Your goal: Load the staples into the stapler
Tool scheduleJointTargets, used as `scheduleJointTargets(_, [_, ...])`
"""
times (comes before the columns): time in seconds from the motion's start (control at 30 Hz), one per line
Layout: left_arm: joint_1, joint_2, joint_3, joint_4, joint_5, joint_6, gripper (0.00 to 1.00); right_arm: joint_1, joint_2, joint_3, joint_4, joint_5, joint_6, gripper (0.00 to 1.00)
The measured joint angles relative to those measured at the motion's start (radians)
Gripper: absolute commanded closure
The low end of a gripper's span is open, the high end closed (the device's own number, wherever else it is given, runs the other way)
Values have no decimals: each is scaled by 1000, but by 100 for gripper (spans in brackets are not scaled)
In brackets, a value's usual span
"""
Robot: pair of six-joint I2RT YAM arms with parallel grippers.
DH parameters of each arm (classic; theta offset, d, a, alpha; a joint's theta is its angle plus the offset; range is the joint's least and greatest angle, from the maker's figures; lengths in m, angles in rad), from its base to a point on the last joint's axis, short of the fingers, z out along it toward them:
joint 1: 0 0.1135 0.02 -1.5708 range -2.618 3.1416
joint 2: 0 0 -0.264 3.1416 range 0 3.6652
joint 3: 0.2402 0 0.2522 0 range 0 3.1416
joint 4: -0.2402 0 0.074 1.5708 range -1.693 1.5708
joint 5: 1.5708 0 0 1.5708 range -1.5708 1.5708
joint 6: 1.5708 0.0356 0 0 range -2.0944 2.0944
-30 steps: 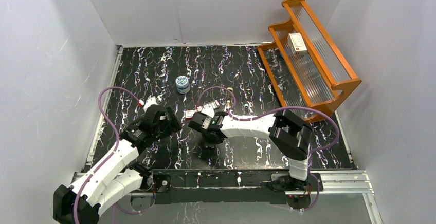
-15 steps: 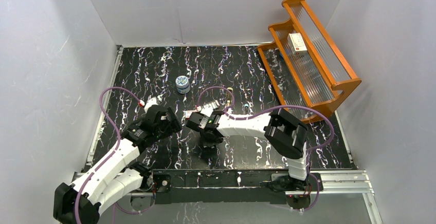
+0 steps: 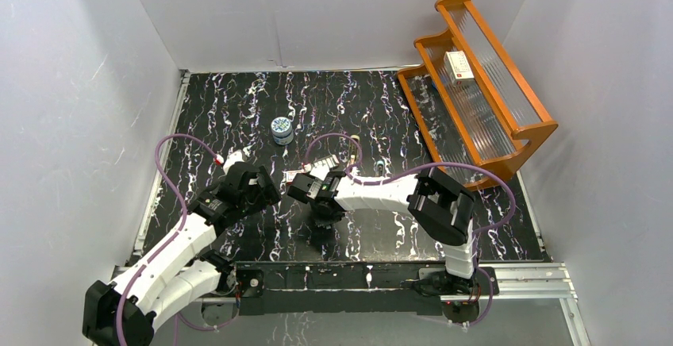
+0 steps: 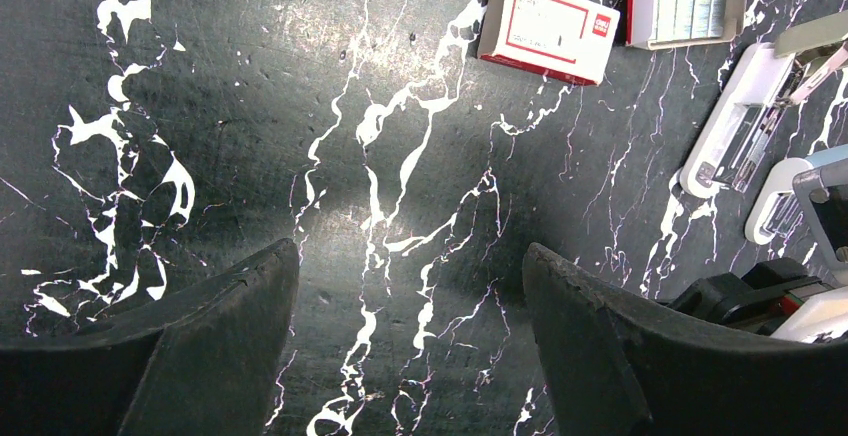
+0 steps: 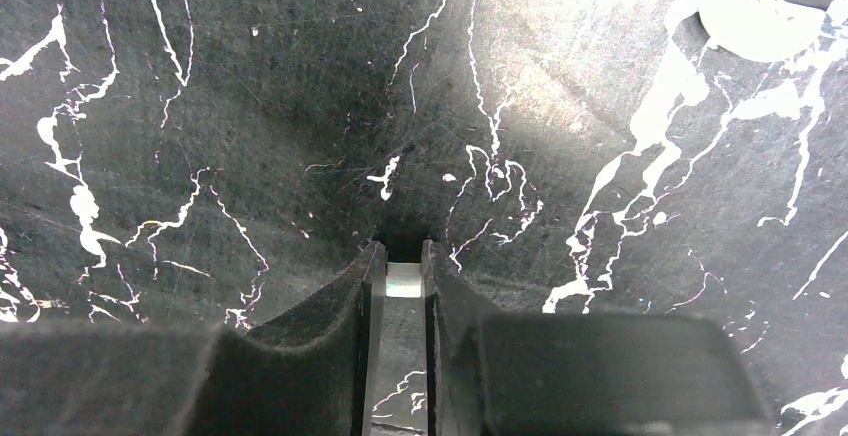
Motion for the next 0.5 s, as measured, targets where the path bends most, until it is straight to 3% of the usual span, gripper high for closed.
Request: scheduleJointTargets(0.5, [0,14,0,0,0,-3,21,2,-10,0,-2,63,1,78])
